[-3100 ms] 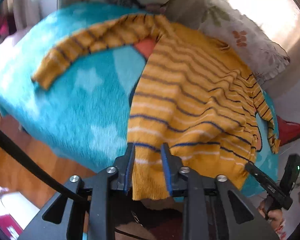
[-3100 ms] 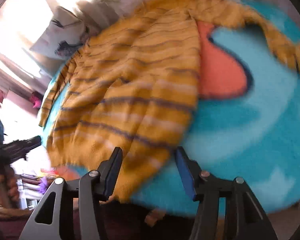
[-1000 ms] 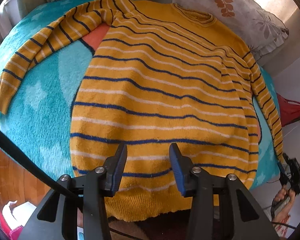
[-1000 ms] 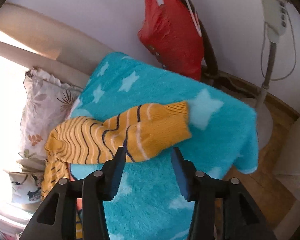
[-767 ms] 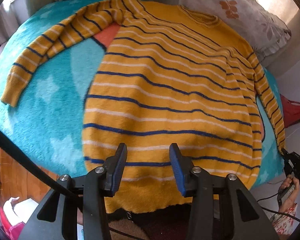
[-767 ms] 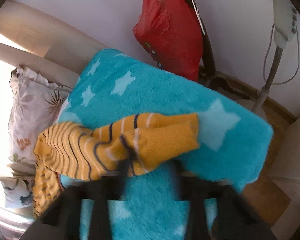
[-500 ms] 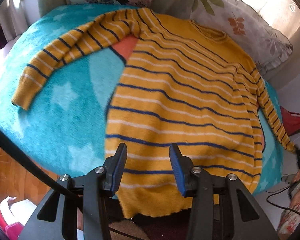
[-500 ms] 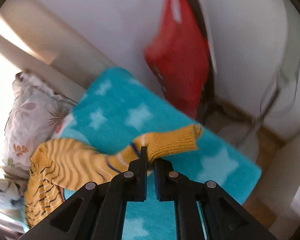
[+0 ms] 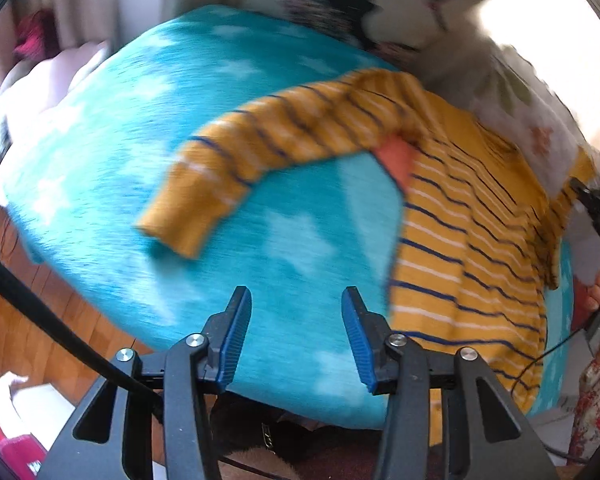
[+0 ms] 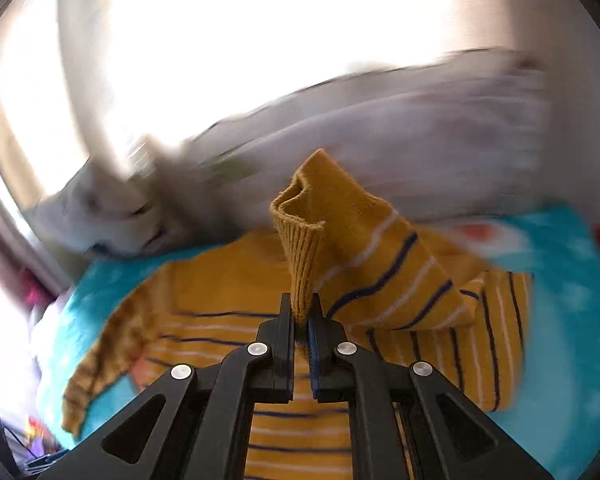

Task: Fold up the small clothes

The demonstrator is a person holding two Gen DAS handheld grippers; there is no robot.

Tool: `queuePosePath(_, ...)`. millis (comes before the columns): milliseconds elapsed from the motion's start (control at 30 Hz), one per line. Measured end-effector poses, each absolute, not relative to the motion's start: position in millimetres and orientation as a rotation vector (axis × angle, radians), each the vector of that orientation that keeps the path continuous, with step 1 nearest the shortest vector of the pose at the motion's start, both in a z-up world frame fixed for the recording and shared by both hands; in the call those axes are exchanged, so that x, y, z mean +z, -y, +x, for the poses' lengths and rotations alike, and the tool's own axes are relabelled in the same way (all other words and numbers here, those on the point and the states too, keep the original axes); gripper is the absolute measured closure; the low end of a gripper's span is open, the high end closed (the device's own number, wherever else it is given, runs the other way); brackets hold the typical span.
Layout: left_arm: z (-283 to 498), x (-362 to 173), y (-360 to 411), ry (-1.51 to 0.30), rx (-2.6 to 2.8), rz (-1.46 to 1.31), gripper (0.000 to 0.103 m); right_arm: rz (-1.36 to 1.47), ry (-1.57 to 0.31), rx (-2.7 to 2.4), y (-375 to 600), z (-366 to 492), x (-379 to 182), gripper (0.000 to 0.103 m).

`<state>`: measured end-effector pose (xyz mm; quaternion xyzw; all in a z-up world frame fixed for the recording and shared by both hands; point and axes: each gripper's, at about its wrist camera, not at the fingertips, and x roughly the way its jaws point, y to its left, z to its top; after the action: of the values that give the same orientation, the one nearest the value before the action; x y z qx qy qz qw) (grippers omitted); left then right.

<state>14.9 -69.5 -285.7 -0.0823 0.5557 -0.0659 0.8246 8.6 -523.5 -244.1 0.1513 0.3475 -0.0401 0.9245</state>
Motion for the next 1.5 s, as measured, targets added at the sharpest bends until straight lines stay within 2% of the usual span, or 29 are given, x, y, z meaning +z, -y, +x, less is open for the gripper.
queuePosePath(233, 22, -298, 2, -1.217, -0.063, -0.252, 0.056, 0.179, -0.911, -0.027, 433, 102, -316, 0.097)
queuePosePath(433, 29, -305, -30, -1.241, -0.038, -0.295, 0.056, 0.117, -1.004, -0.001, 402, 130, -349, 0.093)
queuePosePath(500, 29, -305, -37, -1.241, -0.036, -0.300, 0.056, 0.084, -1.007, 0.028, 384, 132, -351, 0.083)
queuePosePath(633, 29, -302, -48, -1.237, -0.029, -0.312, 0.056, 0.042, -1.012, 0.157, 346, 122, -348, 0.082)
queuePosePath(767, 34, -299, -65, -1.220, 0.011, -0.341, 0.056, 0.018, -1.009, 0.283, 302, 102, -344, 0.069)
queuePosePath(900, 26, -294, -93, -1.201, 0.065, -0.374, 0.055, 0.012, -1.027, 0.421, 259, 81, -349, 0.061)
queuePosePath(1133, 12, -297, -113, -1.202, 0.110, -0.434, 0.054, 0.054, -1.129, 0.597, 193, 59, -373, 0.058)
queuePosePath(1367, 13, -308, -118, -1.225, 0.106, -0.471, 0.054, 0.075, -1.241, 0.601, 158, 61, -399, 0.049)
queuePosePath(1433, 11, -309, -119, -1.227, 0.110, -0.475, 0.054, 0.079, -1.228, 0.582, 148, 63, -402, 0.042)
queuePosePath(1467, 10, -311, -120, -1.229, 0.112, -0.478, 0.054, 0.088, -1.226, 0.575, 145, 60, -403, 0.035)
queuePosePath(1500, 12, -313, -120, -1.233, 0.112, -0.481, 0.054, 0.100, -1.223, 0.565, 141, 64, -403, 0.034)
